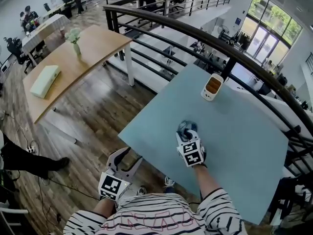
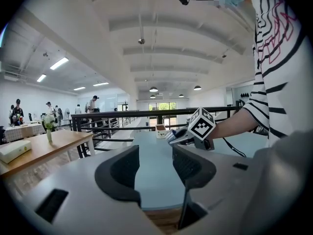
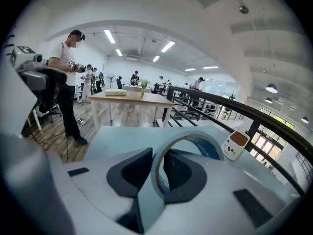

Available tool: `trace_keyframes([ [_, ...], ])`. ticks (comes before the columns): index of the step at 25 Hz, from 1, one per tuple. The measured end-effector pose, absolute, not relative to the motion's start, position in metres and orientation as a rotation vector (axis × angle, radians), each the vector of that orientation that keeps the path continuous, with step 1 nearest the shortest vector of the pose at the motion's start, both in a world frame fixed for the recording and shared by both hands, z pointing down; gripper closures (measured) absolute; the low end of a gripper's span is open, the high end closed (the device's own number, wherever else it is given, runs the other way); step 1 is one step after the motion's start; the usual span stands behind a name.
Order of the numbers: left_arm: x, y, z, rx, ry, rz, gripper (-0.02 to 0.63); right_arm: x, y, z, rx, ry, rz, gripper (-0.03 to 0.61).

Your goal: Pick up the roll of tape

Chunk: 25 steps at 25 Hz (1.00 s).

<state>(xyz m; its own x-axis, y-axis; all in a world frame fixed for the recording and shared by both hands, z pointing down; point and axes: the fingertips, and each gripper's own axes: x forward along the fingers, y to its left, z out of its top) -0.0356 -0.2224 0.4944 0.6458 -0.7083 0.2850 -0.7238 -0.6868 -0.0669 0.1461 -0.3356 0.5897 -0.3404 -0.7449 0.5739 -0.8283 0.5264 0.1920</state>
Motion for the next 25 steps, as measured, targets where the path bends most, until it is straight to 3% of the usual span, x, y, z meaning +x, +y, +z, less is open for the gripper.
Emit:
trace_keyframes([
  [3,-0.04,-0.222,0.494,2.809,-1.205,0.444,0.421,0.144,-0.323,0.568,1.364,-2.185,0.172,0.494],
  [5,-0.042,-0.22,0.492,2.816,-1.2,0.43,0.491,0.142,-0.31,0.557,1.402,-2.198,0.177,0.492],
  [8,-0.045,-0.215,0.489,2.833,-1.195,0.401,0.546,0.139,-0.29,0.545,1.464,-2.224,0.188,0.492],
  [14,-0.053,-0.206,0.484,2.86,-1.185,0.372,0.583,0.134,-0.256,0.521,1.574,-2.255,0.185,0.494],
  [25,-0.058,-0.187,0.483,2.915,-1.093,0.342,0.589,0.121,-0.191,0.493,1.745,-2.29,0.203,0.494],
])
